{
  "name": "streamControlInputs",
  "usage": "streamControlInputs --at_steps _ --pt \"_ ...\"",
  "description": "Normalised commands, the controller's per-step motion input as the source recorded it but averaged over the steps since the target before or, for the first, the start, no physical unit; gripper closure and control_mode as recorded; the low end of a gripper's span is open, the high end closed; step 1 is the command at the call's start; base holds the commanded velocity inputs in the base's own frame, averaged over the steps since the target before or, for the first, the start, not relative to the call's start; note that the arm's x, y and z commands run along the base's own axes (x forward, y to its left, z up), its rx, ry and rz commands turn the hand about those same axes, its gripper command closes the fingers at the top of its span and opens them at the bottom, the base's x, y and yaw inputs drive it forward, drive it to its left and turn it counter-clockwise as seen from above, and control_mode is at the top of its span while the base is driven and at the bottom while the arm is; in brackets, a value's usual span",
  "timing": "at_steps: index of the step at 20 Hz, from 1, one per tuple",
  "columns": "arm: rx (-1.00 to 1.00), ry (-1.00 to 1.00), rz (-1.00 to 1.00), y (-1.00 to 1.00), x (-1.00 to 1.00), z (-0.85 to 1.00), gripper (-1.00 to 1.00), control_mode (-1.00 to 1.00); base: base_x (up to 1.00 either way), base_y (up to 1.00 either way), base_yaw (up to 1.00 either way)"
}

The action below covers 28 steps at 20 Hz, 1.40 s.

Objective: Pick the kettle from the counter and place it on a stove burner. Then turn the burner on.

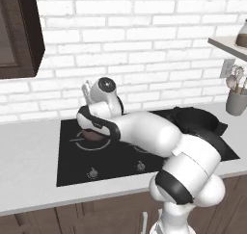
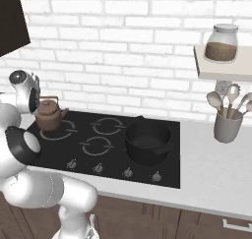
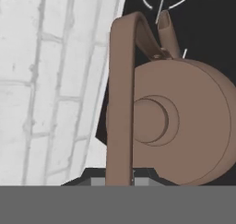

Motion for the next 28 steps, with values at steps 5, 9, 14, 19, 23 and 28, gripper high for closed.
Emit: streamControlInputs --at_steps 5,9,14,19,23,28 --pt "-0.10 0.16 0.00 0.00 0.03 -0.60 1.00 -1.00 0.00 0.00 0.00" --pt "-0.05 0.13 0.00 0.00 0.07 -0.71 1.00 -1.00 0.00 0.00 0.00" --pt "0.00 0.00 0.00 0.02 0.11 -0.32 1.00 -1.00 0.00 0.00 0.00" --pt "0.00 -0.13 -0.02 0.16 0.20 0.00 1.00 -1.00 0.00 0.00 0.00" --pt "0.00 -0.19 -0.05 0.29 0.36 0.00 1.00 -1.00 0.00 0.00 0.00" --pt "0.00 -0.12 -0.06 0.33 0.40 0.00 1.00 -1.00 0.00 0.00 0.00"
